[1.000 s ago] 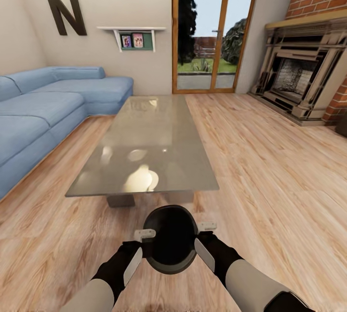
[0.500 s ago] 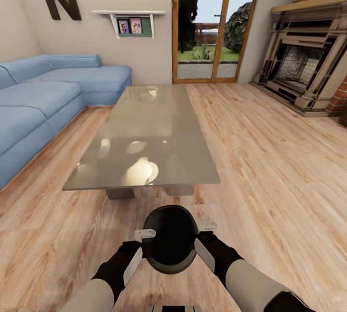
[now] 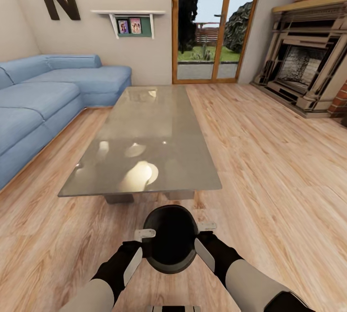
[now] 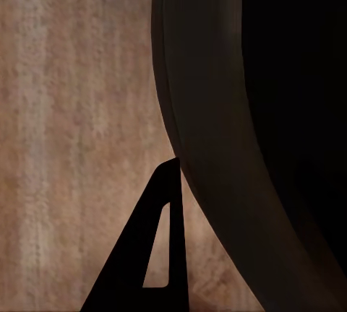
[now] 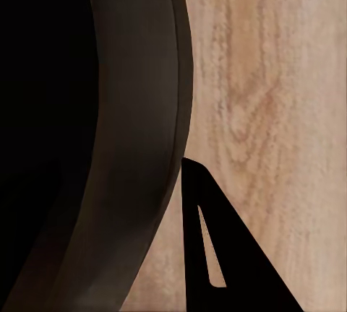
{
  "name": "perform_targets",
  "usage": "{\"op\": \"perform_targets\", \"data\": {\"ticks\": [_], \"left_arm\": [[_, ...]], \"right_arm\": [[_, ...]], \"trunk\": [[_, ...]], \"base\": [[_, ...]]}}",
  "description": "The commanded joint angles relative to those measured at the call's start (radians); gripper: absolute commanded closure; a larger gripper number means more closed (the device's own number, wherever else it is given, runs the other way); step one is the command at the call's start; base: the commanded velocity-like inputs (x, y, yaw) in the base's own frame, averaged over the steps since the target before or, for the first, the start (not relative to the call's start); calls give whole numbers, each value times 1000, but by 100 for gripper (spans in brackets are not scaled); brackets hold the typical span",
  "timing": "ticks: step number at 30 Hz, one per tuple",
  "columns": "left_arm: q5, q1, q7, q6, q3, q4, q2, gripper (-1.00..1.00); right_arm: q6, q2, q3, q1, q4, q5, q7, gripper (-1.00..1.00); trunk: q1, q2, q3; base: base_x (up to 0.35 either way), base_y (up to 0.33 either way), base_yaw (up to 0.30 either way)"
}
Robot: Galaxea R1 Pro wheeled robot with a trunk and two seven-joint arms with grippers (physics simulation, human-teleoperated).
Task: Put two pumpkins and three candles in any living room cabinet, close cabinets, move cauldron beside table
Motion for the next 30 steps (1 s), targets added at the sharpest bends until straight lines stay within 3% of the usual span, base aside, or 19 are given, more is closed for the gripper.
{"op": "perform_targets", "data": {"ticks": [1, 5, 24, 28, 29, 30], "left_arm": [[50, 0, -4, -3, 6, 1, 0, 100], [50, 0, -4, -4, 6, 1, 0, 100], [50, 0, -4, -3, 6, 1, 0, 100], [50, 0, -4, -3, 6, 1, 0, 100], [50, 0, -4, -2, 6, 1, 0, 100], [50, 0, -4, -1, 6, 1, 0, 100]], "right_arm": [[-36, 0, 2, 0, -3, -4, 51, 100], [-35, 0, 2, 0, -3, -3, 51, 100], [-33, 0, 9, 0, -4, 8, 53, 100], [-33, 0, 10, 0, -4, 9, 53, 100], [-33, 0, 10, 0, -4, 8, 53, -100], [-33, 0, 10, 0, -4, 9, 53, -100]], "trunk": [[0, 0, 0], [0, 0, 0], [8, -5, -73], [8, -5, -73], [8, -5, -73], [8, -5, -73]], "base": [[44, 0, 0], [15, 0, 0], [0, 0, 0], [0, 0, 0], [0, 0, 0], [0, 0, 0]]}}
